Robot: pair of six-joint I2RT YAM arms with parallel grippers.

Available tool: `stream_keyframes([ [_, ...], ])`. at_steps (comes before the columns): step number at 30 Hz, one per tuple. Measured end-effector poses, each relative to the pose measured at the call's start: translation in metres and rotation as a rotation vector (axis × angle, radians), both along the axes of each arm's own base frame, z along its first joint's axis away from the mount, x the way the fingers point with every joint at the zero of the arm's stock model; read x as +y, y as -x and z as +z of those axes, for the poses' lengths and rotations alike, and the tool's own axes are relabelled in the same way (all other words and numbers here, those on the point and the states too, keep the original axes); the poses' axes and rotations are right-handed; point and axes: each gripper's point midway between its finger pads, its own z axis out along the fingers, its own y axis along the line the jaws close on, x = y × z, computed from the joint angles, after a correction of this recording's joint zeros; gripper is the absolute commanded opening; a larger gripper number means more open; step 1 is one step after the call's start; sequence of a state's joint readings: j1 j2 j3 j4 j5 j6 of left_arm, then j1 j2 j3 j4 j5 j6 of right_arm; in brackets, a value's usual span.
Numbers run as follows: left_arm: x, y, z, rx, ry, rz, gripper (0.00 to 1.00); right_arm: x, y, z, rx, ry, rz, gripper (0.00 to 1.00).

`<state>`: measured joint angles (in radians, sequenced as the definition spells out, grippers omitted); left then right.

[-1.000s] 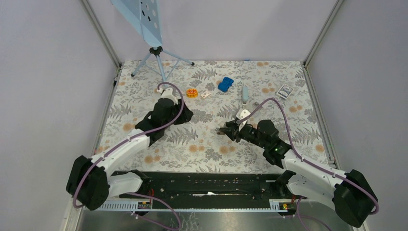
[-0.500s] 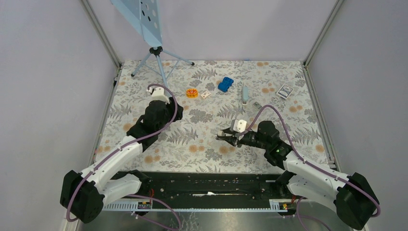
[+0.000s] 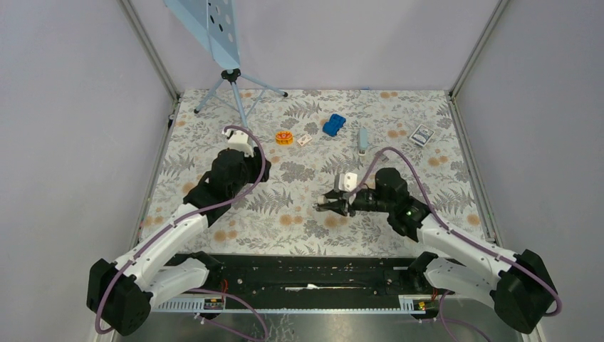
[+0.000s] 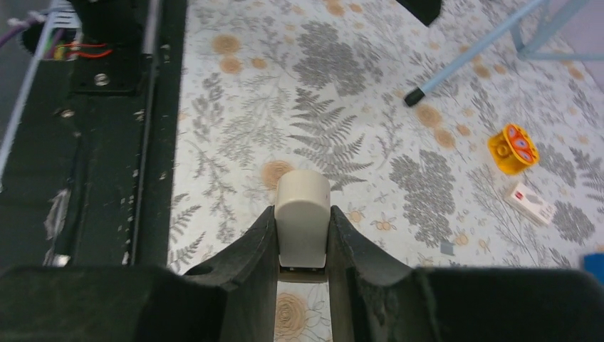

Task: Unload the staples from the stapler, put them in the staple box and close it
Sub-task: Unload the staple at the center of the board.

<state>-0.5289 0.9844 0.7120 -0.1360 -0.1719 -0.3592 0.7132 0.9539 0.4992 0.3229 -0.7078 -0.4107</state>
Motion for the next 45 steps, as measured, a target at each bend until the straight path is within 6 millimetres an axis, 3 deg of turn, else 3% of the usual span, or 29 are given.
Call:
stream_keyframes([
  [10,0.013,0.0,0.004,-0.014,-0.068,0.019,0.59,0.01,-0.083,0.006,0.168,0.196,-0.318,0.0],
  [17,0.021,0.0,0.007,-0.028,-0.109,0.04,0.6,-0.004,-0.128,-0.011,0.284,0.405,-0.57,0.0],
  [25,0.033,0.002,0.008,-0.032,-0.142,0.078,0.61,-0.023,-0.154,-0.045,0.413,0.612,-0.805,0.0],
  [33,0.036,0.002,0.008,-0.031,-0.151,0.097,0.67,-0.031,-0.164,-0.056,0.48,0.674,-0.933,0.0],
  [41,0.038,0.001,0.007,-0.027,-0.15,0.105,0.68,-0.028,-0.165,-0.058,0.672,0.557,-0.973,0.0],
  [45,0.04,-0.001,0.006,-0.017,-0.15,0.112,0.68,-0.041,-0.186,-0.063,0.906,0.377,-1.021,0.0],
])
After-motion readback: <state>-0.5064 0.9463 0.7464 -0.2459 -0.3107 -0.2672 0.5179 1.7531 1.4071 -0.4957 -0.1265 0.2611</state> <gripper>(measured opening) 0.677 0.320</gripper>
